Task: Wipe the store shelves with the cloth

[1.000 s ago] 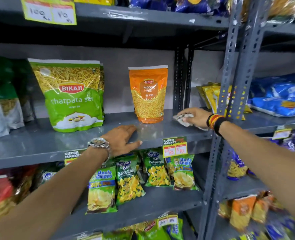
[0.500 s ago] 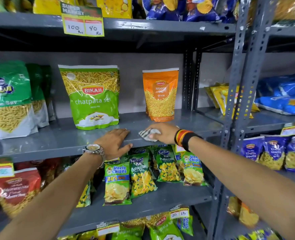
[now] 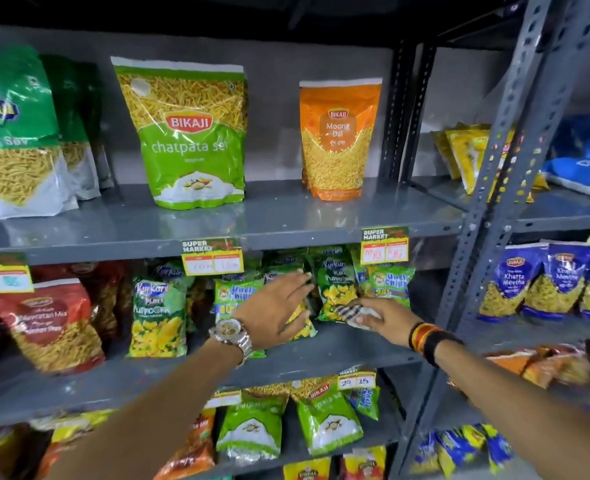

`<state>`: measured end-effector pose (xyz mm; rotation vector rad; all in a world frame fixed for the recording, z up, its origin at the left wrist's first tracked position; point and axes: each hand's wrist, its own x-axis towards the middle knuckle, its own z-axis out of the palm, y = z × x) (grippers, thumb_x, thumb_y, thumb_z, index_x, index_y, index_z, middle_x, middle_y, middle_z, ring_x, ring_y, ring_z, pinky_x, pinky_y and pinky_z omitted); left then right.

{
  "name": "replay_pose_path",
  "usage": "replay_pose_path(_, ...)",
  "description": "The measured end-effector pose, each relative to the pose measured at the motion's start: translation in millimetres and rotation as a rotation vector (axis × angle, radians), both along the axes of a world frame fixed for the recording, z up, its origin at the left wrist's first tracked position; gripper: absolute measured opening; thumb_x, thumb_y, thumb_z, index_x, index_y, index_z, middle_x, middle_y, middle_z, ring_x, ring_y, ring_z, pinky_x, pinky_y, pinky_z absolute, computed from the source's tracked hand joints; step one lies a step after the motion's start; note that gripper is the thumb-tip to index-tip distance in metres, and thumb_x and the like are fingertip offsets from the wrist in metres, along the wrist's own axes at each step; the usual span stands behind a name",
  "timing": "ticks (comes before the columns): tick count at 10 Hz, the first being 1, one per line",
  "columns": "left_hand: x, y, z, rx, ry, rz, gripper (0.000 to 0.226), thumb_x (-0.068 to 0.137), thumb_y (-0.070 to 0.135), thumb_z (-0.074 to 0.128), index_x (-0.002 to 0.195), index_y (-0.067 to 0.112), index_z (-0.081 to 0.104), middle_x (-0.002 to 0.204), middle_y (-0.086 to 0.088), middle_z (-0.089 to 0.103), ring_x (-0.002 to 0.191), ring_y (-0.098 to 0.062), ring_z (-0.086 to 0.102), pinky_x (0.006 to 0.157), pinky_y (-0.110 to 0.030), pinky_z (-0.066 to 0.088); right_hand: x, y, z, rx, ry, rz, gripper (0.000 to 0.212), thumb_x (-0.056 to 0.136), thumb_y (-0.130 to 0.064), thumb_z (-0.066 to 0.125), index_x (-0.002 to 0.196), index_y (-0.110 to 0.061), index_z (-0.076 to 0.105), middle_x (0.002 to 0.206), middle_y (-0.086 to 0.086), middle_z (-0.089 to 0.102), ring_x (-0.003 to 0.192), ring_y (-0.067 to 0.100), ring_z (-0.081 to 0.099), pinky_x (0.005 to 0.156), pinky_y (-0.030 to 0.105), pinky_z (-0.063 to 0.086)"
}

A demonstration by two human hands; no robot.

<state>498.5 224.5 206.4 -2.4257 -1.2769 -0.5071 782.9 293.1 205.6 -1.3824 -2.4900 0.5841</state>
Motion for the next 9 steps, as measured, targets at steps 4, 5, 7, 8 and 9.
replay_pose_path(4, 2.9, 38.6, -202.4, -0.221, -0.076, 0.318, 0.067, 0.104, 0.047, 0.032, 0.155, 0.004, 0.032, 0.166, -0.015, 0.021, 0.154, -0.031, 0.017, 0.123, -0.045, 0.013, -44.5, 78.7, -148.9, 0.06, -0.088, 0.105, 0.044, 0.101, -0.029, 0.038, 0.145, -0.037, 0.036, 0.153, -0.01, 0.037, 0.145, 0.016, 0.028, 0.117, 0.038, 0.028)
replay_pose_path(5, -0.3, 46.3, -229.7, -0.244, -0.019, 0.359, 0.069, 0.106, 0.049, 0.024, 0.16, 0.007, 0.017, 0.169, -0.012, 0.009, 0.156, -0.028, 0.002, 0.125, -0.048, 0.008, -44.5, 74.7, -194.3, 0.075, -0.234, 0.109, 0.053, 0.101, -0.044, 0.023, 0.152, -0.033, 0.014, 0.161, -0.009, 0.015, 0.151, 0.017, 0.002, 0.122, 0.041, 0.003)
replay_pose_path(7, -1.0, 52.1, -243.1, -0.237, 0.012, 0.399, 0.069, 0.106, 0.048, 0.026, 0.161, 0.008, 0.011, 0.169, -0.011, 0.007, 0.156, -0.028, 0.001, 0.126, -0.051, 0.005, -47.1, 72.7, -212.1, 0.161, -0.303, 0.1, 0.064, 0.098, -0.056, 0.014, 0.153, -0.03, -0.004, 0.156, -0.017, -0.012, 0.149, 0.014, -0.016, 0.12, 0.046, -0.01)
replay_pose_path(8, 2.4, 47.1, -237.4, -0.239, 0.029, 0.44, 0.07, 0.105, 0.049, 0.028, 0.161, 0.008, 0.012, 0.169, -0.011, 0.007, 0.156, -0.028, 0.004, 0.126, -0.051, 0.003, -49.5, 75.6, -206.2, 0.111, -0.322, 0.098, 0.066, 0.097, -0.057, 0.015, 0.153, -0.029, -0.006, 0.16, -0.013, -0.012, 0.148, 0.015, -0.018, 0.119, 0.046, -0.012)
replay_pose_path(9, 12.9, 38.7, -219.6, -0.261, -0.031, 0.525, 0.075, 0.103, 0.052, 0.029, 0.16, 0.007, 0.014, 0.169, -0.012, 0.007, 0.156, -0.029, 0.006, 0.125, -0.053, 0.006, -47.5, 63.0, -192.1, 0.125, -0.321, 0.102, 0.067, 0.098, -0.054, 0.021, 0.154, -0.024, -0.003, 0.163, -0.006, -0.007, 0.149, 0.018, -0.016, 0.12, 0.048, -0.01)
